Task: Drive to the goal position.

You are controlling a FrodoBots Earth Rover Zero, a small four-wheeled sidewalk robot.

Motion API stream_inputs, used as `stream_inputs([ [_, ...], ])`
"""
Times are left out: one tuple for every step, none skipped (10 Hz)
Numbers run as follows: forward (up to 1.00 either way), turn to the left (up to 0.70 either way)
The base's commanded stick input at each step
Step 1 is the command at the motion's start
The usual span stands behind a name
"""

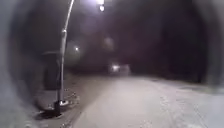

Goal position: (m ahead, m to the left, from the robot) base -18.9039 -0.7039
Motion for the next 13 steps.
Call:
stream_inputs([
  [0.70,0.00],
  [0.68,-0.06],
  [0.18,-0.53],
  [0.00,-0.70],
  [0.00,-0.70],
  [0.00,-0.70],
  [0.00,-0.66],
  [0.00,-0.57],
  [0.00,-0.13],
  [0.00,-0.02],
  [0.00,-0.16],
  [0.00,-0.58],
  [0.00,-0.70],
])
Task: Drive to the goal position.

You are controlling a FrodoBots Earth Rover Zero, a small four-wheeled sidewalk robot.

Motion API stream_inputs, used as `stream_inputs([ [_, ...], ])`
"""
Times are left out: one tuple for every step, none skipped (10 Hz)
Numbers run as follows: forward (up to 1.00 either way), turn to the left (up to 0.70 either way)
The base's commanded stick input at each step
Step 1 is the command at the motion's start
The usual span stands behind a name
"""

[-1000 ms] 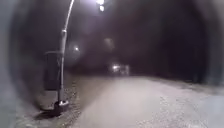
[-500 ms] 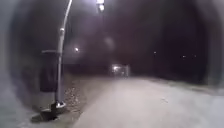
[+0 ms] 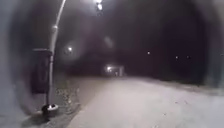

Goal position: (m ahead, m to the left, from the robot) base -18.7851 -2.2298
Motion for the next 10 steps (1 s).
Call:
stream_inputs([
  [0.00,-0.70],
  [0.00,-0.70],
  [0.00,-0.70],
  [0.00,-0.70],
  [0.00,-0.70],
  [0.00,-0.70],
  [0.00,-0.70],
  [0.00,-0.70],
  [0.00,-0.70],
  [0.00,-0.70],
])
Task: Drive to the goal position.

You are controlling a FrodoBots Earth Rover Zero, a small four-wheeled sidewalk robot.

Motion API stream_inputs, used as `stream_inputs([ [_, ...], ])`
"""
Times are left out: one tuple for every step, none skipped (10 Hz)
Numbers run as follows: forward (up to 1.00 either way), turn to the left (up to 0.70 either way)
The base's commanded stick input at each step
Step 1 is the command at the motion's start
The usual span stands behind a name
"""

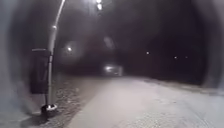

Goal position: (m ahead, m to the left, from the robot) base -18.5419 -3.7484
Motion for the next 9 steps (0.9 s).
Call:
stream_inputs([
  [0.00,-0.70],
  [0.00,-0.70],
  [0.00,-0.70],
  [0.00,-0.70],
  [0.00,-0.70],
  [0.00,-0.70],
  [0.00,-0.70],
  [0.00,-0.70],
  [0.00,-0.70],
])
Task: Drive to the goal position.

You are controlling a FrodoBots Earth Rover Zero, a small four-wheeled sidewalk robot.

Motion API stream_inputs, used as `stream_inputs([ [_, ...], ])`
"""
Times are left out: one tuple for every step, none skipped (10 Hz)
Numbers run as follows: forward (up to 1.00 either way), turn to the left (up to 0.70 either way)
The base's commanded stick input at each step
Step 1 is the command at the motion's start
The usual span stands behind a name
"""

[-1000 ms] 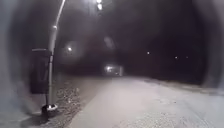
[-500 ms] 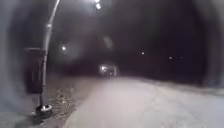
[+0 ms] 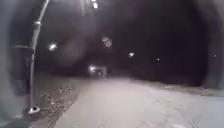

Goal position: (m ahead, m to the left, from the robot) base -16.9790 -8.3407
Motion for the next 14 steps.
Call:
stream_inputs([
  [0.00,-0.70],
  [0.00,-0.70],
  [0.00,-0.70],
  [0.00,-0.70],
  [0.00,-0.70],
  [0.00,-0.70],
  [0.00,-0.70],
  [0.00,-0.70],
  [0.00,-0.70],
  [0.00,-0.70],
  [0.00,-0.70],
  [0.00,-0.70],
  [0.00,-0.70],
  [0.00,-0.70],
])
